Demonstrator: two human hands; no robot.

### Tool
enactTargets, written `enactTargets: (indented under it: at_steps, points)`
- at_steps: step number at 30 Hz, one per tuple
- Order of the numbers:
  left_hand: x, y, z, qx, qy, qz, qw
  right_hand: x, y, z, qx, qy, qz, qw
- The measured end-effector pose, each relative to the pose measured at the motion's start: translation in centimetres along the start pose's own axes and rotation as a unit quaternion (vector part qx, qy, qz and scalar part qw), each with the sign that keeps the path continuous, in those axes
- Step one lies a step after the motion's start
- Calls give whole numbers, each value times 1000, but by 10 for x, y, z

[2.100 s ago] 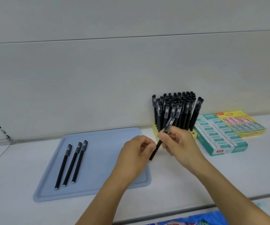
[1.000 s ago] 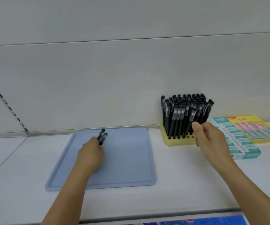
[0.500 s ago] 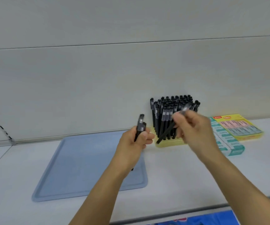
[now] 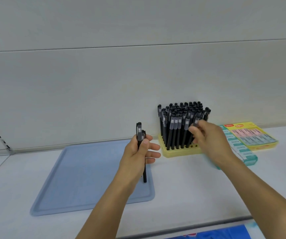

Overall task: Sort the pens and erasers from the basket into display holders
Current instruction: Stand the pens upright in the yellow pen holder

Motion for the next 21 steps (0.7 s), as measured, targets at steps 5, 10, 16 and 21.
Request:
enactTargets:
  at_steps: [5, 10, 16, 21]
  points:
    - [0, -1, -5, 16, 34, 16, 999, 0, -4, 0, 30, 53, -40, 997]
    - [0, -4, -22, 36, 78, 26, 996, 7, 16, 14, 20, 6, -49, 999]
    - [-13, -6, -70, 117, 131, -8, 985, 39, 41, 5, 248, -203, 45, 946]
    - [-10, -10, -61, 12, 48, -38, 998, 2, 7, 43, 7, -90, 11, 996]
Point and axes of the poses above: each hand's wrist, its own y-axis away from the middle knuckle, its own z-axis out of the back of the hand, x = y × z, the point moved 3 cm from there along -y, towards the middle knuckle, and after that the axes turned 8 degrees about -z, right-handed, at the moved point
